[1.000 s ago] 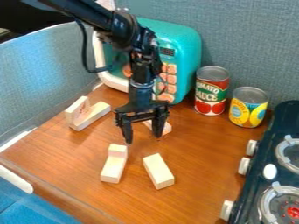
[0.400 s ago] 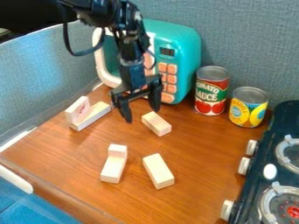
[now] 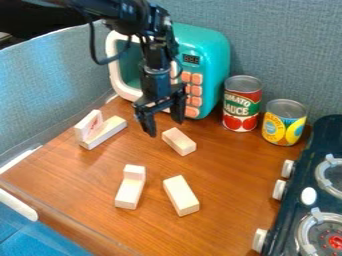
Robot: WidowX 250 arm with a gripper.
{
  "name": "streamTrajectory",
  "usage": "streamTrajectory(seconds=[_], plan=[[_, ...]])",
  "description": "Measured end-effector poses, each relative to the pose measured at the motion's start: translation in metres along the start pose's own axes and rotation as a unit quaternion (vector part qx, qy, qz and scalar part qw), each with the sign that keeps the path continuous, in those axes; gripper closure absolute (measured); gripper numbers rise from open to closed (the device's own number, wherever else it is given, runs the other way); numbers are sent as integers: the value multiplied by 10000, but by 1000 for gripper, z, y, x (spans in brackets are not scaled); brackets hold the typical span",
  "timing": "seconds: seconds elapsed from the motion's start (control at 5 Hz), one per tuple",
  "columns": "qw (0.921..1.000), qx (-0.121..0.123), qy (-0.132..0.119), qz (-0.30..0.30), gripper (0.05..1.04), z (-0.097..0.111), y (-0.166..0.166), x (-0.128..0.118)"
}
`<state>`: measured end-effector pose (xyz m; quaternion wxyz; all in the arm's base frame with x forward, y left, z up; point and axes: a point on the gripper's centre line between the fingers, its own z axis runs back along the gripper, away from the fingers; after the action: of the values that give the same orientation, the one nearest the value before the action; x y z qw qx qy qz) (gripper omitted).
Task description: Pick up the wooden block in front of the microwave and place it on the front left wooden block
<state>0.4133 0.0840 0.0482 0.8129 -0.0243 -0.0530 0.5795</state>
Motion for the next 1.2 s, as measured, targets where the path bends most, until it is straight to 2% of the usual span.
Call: streamTrajectory(seconds=[0.2, 0.4, 0.6, 0.8, 1.0, 1.2], plan=[[9992, 266, -131, 275, 83, -12, -12, -6], [9977, 501, -112, 446, 83, -28, -14, -18], [9976, 537, 2, 444, 83, -32, -14, -22], [9982, 556, 9, 213, 109, -37, -14, -22], [9976, 533, 26, -443, 383, -40, -14, -17], [9868, 706, -73, -1457, 513, -41, -6, -13]])
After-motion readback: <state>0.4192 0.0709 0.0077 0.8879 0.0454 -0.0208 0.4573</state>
